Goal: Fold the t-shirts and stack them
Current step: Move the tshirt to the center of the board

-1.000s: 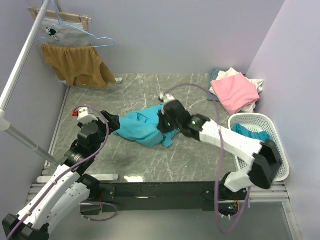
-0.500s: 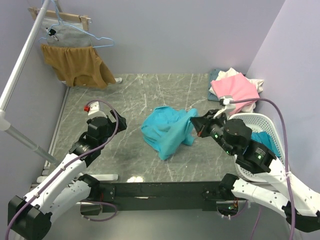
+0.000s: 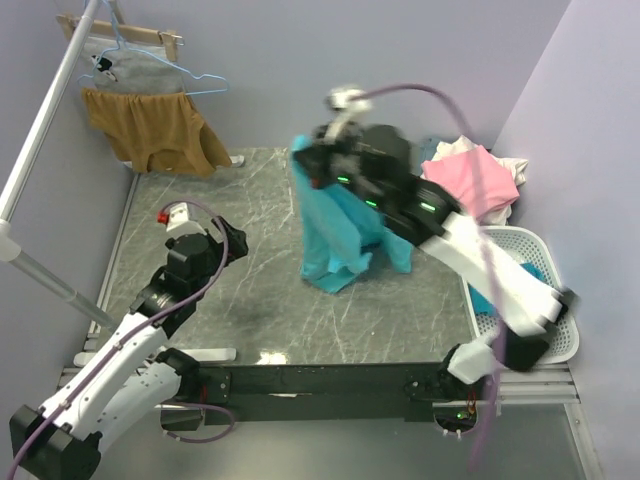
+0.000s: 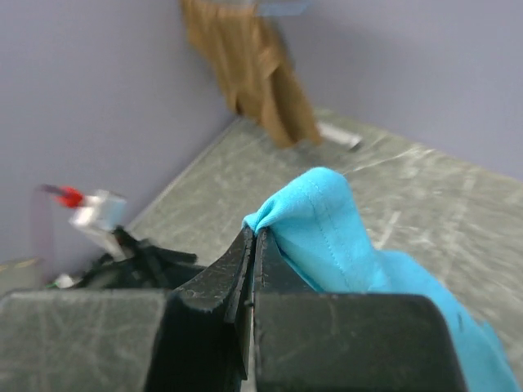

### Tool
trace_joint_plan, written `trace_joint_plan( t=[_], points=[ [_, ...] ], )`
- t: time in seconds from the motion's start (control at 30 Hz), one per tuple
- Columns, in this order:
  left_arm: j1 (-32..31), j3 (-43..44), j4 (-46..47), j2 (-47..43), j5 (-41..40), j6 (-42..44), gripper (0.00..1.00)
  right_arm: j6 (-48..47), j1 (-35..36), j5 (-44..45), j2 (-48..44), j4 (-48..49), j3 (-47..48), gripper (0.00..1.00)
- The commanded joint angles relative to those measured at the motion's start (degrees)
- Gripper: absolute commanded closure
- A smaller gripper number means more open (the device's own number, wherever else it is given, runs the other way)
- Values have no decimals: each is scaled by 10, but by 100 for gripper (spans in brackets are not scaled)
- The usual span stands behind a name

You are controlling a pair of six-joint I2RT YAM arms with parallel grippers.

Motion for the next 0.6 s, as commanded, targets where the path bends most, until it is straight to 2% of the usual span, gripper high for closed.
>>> trace_joint_plan(
  t=[0.0, 0.03, 0.13, 0.23, 0.37, 0.4, 0.43, 0.47, 0.5, 0.57],
  points=[
    [0, 27, -15, -54, -54, -10, 1, -40, 2, -120, 185, -33, 92, 100],
    [0, 25, -17, -63, -57, -11, 0, -44, 3, -136, 216, -40, 119, 100],
    [0, 20, -21, -109, -73, -17, 1, -56, 1, -164, 345, -101, 289, 100],
    [0, 18, -21, -142, -86, -13, 1, -67, 0, -172, 446, -124, 391, 100],
    [1, 6, -2, -165, -71, -2, 1, -91, -11, -158, 482, -73, 378, 100],
    [0, -1, 17, -166, -59, 8, 1, -91, -15, -141, 481, -70, 370, 84],
    [0, -5, 27, -161, -27, 17, 1, -86, -26, -116, 479, -68, 348, 41],
    [0, -10, 43, -157, -2, 26, 1, -74, -35, -40, 464, -69, 331, 29],
    [0, -22, 70, -150, 23, 47, 0, -46, -44, -3, 452, -72, 309, 24],
    [0, -26, 84, -111, 78, 55, 1, -16, -83, 51, 389, -66, 199, 22]
  ],
)
